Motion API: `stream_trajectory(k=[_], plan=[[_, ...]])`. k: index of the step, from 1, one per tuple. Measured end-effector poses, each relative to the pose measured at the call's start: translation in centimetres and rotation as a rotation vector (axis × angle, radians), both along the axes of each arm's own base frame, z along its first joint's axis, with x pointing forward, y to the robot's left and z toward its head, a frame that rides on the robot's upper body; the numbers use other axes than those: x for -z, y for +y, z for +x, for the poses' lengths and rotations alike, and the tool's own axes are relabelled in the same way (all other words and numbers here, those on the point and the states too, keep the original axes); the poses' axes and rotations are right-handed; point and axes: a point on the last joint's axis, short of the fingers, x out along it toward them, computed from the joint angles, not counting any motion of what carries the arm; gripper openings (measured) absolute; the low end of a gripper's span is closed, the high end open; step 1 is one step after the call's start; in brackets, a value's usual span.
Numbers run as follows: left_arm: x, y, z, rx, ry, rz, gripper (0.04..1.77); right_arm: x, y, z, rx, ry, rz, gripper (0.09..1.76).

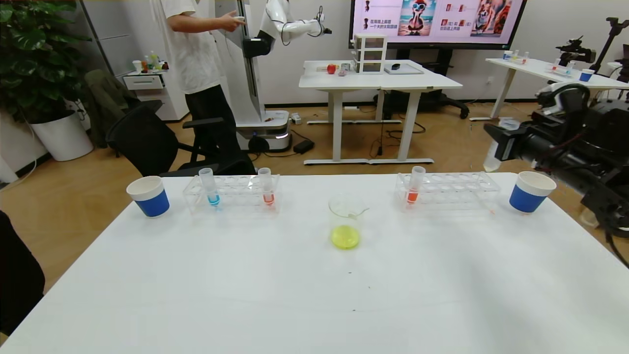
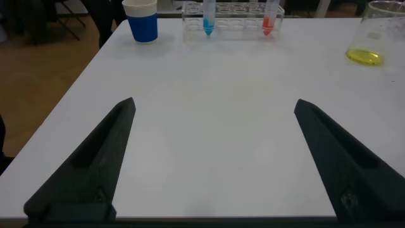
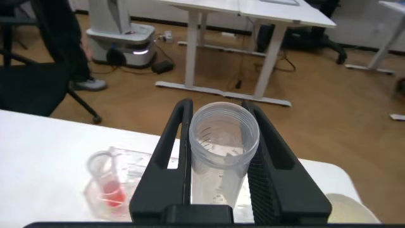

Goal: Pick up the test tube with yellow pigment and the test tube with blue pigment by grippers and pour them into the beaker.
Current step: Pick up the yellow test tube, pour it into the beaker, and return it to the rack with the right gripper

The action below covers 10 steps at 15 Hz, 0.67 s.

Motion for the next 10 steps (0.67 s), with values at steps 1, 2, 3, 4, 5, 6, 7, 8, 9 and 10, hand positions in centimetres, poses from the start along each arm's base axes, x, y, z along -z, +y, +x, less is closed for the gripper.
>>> stream_trajectory(k=[1,2,3,4,5,6,7,8,9,10], plan=[[0.0,0.0,0.0,0.0,0.0,0.0,1.75,0.0,-2.2,0.5,0.044,0.008,0.0,0.51],[0.0,0.0,0.0,0.0,0.0,-0.001,1.75,0.1,-4.0,1.0,0.081,0.022,0.002,0.51],[0.0,0.0,0.0,0.0,0.0,0.0,1.75,0.2,-5.4,1.5,0.112,0.028,0.003,0.51],[0.0,0.0,0.0,-0.001,0.0,-0.001,1.75,0.4,-6.8,2.0,0.143,0.026,0.003,0.51],[0.0,0.0,0.0,0.0,0.0,-0.001,1.75,0.6,-8.0,2.4,0.168,0.024,0.003,0.51],[0.0,0.0,0.0,0.0,0.0,0.0,1.75,0.9,-9.0,2.7,0.19,0.028,0.004,0.51],[0.0,0.0,0.0,0.0,0.0,0.0,1.75,1.3,-9.9,3.1,0.209,0.031,0.004,0.51],[0.0,0.0,0.0,0.0,0.0,0.0,1.75,1.7,-10.6,3.5,0.223,0.034,0.005,0.51],[0.0,0.0,0.0,0.0,0.0,-0.001,1.75,2.0,-11.2,3.8,0.234,0.037,0.006,0.51],[0.0,0.0,0.0,0.0,0.0,0.0,1.75,2.4,-11.7,4.2,0.244,0.039,0.006,0.51]])
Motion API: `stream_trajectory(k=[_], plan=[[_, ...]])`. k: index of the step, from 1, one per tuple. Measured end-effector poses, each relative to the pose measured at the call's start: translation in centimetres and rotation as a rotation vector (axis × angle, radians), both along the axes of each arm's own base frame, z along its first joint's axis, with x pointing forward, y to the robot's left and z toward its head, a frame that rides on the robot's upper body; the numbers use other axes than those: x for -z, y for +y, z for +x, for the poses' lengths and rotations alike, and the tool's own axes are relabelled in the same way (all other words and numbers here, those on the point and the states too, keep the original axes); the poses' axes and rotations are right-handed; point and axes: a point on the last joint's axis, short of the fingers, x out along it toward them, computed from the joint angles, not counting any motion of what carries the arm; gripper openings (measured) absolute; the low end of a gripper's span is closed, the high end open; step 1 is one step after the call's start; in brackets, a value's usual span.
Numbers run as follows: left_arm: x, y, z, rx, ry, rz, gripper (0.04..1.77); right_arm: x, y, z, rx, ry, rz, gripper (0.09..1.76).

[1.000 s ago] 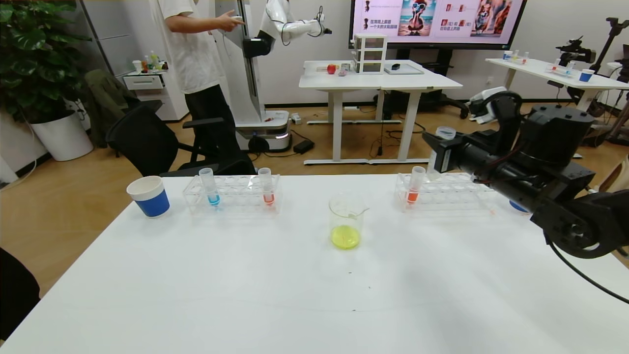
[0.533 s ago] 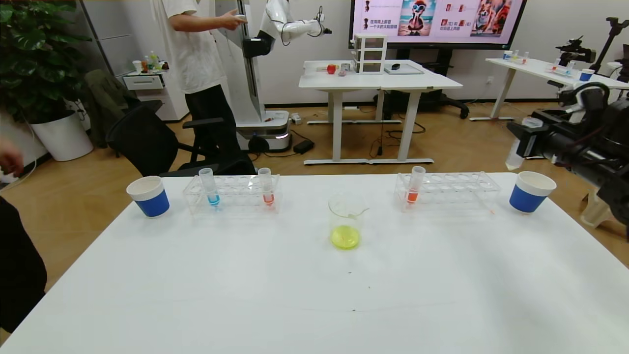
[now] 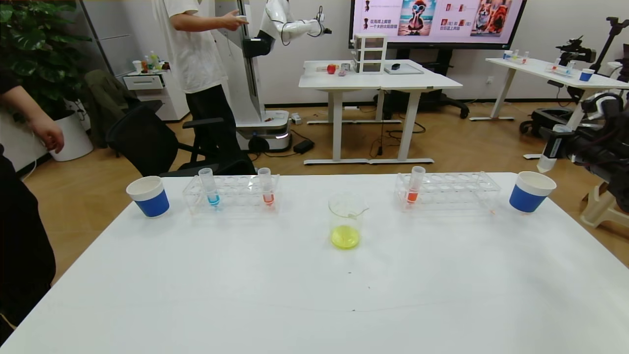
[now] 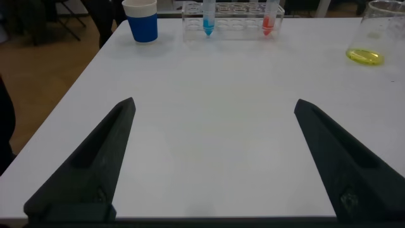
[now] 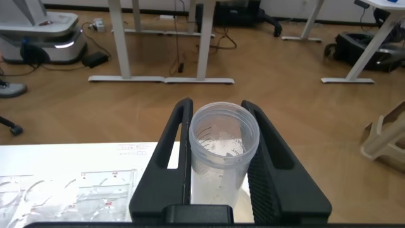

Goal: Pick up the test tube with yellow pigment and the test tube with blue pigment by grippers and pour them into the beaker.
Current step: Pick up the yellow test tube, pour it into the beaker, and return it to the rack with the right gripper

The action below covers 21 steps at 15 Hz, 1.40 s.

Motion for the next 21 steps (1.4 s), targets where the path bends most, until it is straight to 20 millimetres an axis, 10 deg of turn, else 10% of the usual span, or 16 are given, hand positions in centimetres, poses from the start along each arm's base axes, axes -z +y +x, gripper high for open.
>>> stream_trajectory(k=[14,16,18,21], plan=[[0.0,0.0,0.0,0.0,0.0,0.0,1.75,6.7,-2.5,3.1,0.031,0.063,0.024,0.51],[0.0,0.0,0.0,0.0,0.0,0.0,1.75,7.1,-2.5,3.1,0.031,0.072,0.029,0.83],[0.0,0.0,0.0,0.001,0.0,-0.001,1.75,7.1,-2.5,3.1,0.03,0.069,0.028,1.54],[0.0,0.0,0.0,0.0,0.0,0.0,1.75,6.6,-2.2,3.2,0.024,0.057,0.024,1.74]])
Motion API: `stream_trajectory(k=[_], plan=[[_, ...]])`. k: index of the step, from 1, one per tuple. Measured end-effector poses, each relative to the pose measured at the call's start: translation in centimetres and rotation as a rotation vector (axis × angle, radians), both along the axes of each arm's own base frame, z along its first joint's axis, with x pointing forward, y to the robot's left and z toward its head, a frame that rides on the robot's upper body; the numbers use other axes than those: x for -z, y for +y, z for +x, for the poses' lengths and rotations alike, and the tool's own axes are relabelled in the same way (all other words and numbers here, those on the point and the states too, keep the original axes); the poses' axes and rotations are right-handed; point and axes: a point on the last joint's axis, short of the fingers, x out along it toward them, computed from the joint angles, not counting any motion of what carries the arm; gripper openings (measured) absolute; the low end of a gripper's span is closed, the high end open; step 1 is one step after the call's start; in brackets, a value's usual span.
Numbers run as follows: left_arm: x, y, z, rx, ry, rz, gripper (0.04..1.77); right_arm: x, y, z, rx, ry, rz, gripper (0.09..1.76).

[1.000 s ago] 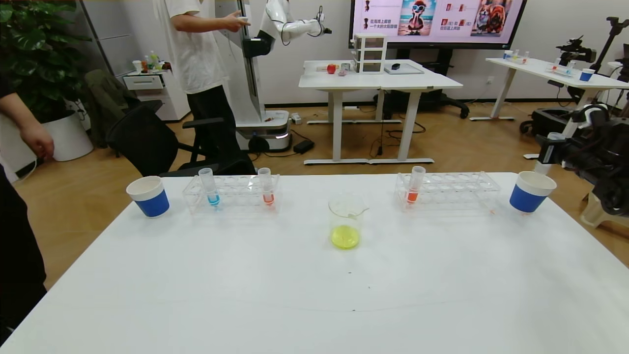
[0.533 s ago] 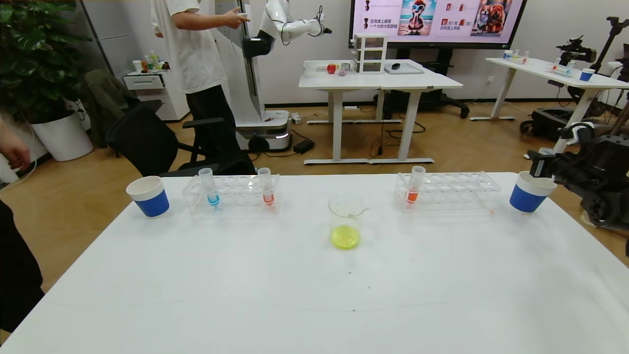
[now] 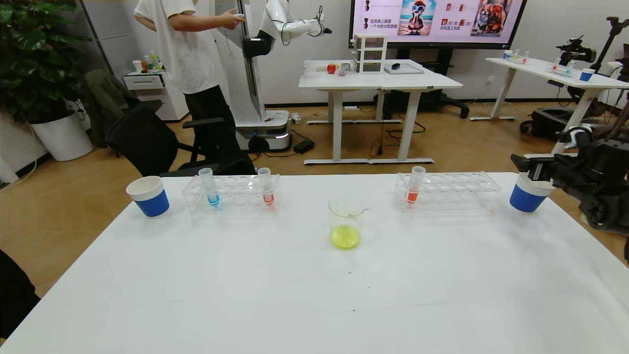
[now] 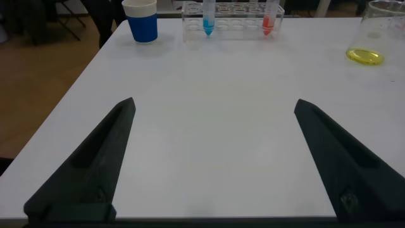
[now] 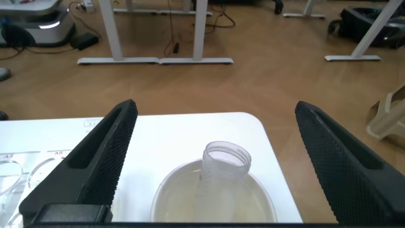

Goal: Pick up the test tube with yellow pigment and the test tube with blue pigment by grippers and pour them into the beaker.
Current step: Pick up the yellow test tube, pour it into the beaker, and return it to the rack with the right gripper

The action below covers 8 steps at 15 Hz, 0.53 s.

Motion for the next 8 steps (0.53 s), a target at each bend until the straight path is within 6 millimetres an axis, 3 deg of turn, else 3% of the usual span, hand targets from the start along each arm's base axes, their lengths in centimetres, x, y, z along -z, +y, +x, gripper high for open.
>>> stream_trajectory(k=[3,8], plan=[[0.0,0.0,0.0,0.0,0.0,0.0,1.75,-2.3,2.0,0.7,-0.044,-0.049,0.006,1.74],[0.0,0.0,0.0,0.0,0.0,0.0,1.75,-7.5,11.3,1.3,-0.175,-0.103,0.071,1.74]])
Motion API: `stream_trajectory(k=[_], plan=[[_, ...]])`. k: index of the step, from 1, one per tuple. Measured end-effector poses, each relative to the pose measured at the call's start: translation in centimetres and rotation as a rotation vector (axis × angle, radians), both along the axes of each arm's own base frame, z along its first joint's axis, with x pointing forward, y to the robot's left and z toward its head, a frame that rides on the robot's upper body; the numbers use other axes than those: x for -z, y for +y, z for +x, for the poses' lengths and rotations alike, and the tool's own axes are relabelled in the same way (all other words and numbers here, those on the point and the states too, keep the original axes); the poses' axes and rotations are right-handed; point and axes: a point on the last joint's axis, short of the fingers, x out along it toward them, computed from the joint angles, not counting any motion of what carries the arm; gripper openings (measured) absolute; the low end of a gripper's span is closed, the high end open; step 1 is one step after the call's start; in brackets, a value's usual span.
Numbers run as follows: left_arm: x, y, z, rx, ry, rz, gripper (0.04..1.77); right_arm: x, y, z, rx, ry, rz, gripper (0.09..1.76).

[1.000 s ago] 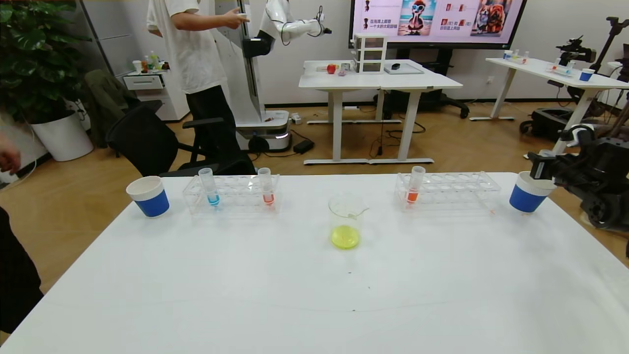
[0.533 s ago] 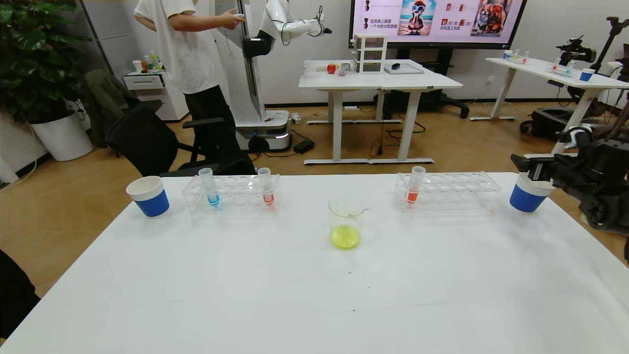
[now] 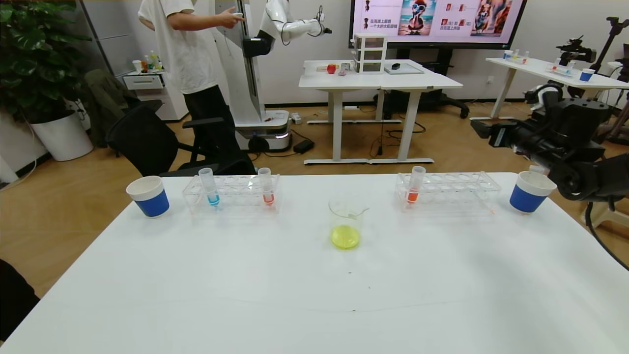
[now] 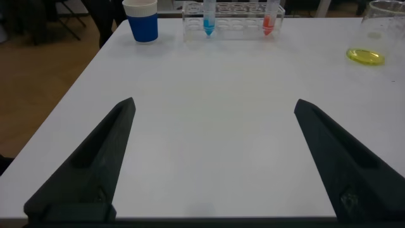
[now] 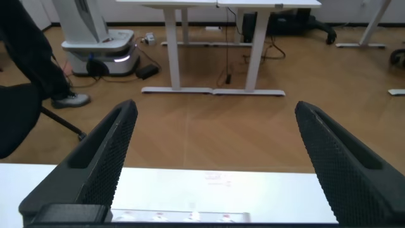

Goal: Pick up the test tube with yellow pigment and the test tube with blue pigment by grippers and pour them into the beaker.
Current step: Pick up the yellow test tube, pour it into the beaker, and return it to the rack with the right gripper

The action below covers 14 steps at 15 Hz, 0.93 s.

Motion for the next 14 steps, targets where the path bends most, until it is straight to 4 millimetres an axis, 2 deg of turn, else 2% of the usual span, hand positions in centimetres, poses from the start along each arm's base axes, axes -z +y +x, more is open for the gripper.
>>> stream_trajectory(k=[2,3,6,9,11,14], plan=[[0.0,0.0,0.0,0.0,0.0,0.0,1.75,-2.2,2.8,-1.3,-0.021,-0.037,-0.001,1.74],[0.0,0.0,0.0,0.0,0.0,0.0,1.75,-3.2,3.5,-2.3,-0.031,-0.05,-0.002,1.74],[0.0,0.0,0.0,0.0,0.0,0.0,1.75,-6.8,5.3,-7.3,-0.069,-0.109,-0.016,1.74],[0.0,0.0,0.0,0.0,0.0,0.0,1.75,-10.6,6.1,-14.9,-0.095,-0.219,-0.025,1.74],[0.0,0.0,0.0,0.0,0.0,0.0,1.75,-12.4,6.2,-21.0,-0.101,-0.304,-0.039,1.74],[0.0,0.0,0.0,0.0,0.0,0.001,1.75,-12.7,5.8,-29.7,-0.091,-0.409,-0.073,1.74]])
